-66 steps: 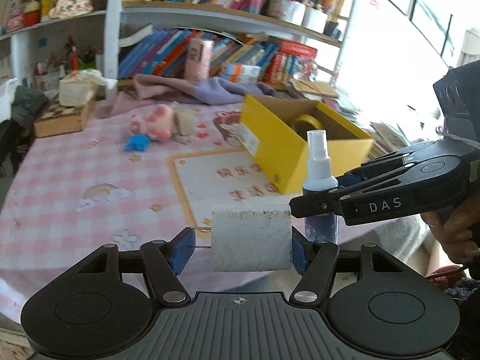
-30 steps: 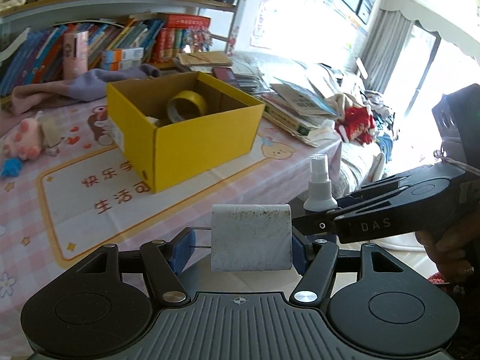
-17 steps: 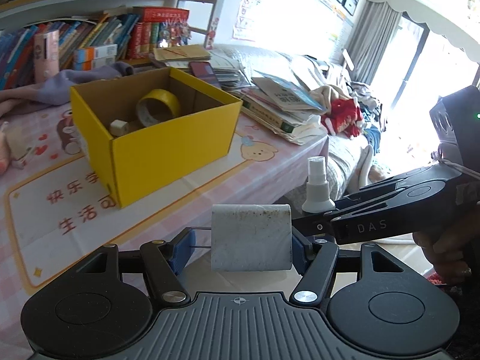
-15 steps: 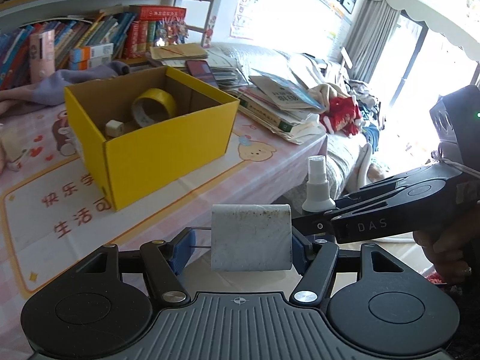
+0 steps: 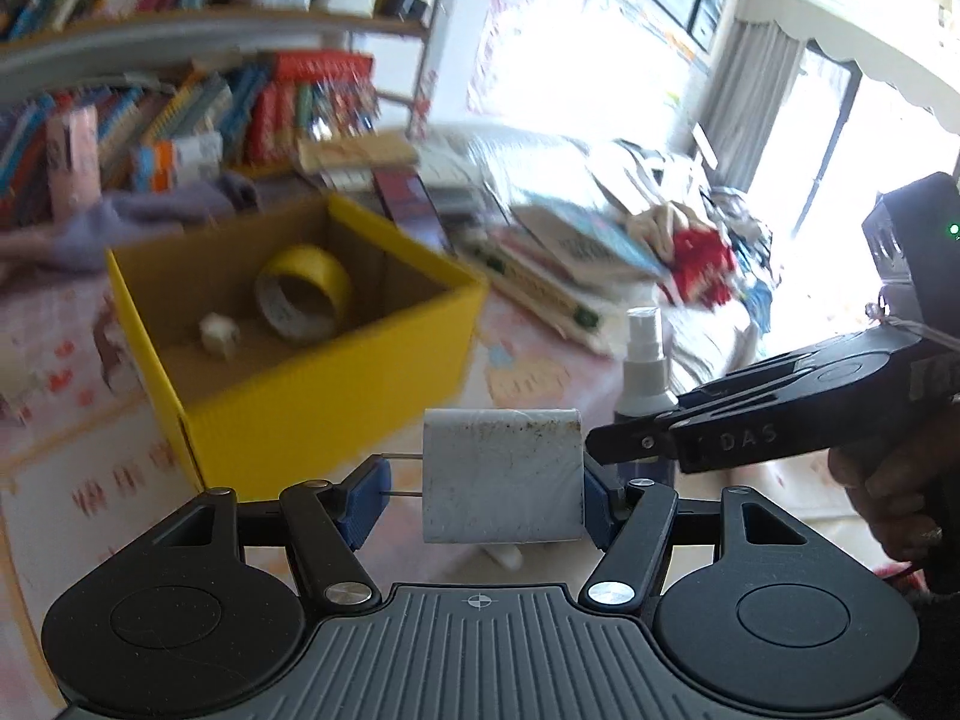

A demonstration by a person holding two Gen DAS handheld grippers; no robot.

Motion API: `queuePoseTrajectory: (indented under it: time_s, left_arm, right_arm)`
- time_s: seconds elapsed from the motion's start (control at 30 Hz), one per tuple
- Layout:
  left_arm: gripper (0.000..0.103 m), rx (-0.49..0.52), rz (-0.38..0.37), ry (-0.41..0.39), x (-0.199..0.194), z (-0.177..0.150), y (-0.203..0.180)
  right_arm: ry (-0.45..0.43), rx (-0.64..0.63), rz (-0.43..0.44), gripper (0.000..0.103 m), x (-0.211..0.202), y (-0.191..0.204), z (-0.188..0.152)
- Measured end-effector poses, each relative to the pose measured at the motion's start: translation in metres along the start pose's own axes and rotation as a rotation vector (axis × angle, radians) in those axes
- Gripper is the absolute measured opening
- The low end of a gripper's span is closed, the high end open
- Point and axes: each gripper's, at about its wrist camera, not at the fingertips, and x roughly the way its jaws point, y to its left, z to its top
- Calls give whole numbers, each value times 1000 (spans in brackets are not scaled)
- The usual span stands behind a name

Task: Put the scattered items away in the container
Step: 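Carry the charger and spray bottle over the yellow box with both tools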

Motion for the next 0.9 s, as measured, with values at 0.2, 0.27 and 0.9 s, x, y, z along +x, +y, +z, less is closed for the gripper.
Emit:
queuePoseTrajectory:
  time_s: [0.2,0.27,0.9]
  left_arm:
    - [65,17,92,-112,3,44,8]
    - [65,17,125,-130,8,56,12]
    - [65,52,358,124,119,72,67]
  right_arm:
    - [-149,-82,50,30,-6,-5,62]
    - [-186,-104,71,30,-3,-6,82]
    - [-41,-439,199,31,144,12,150]
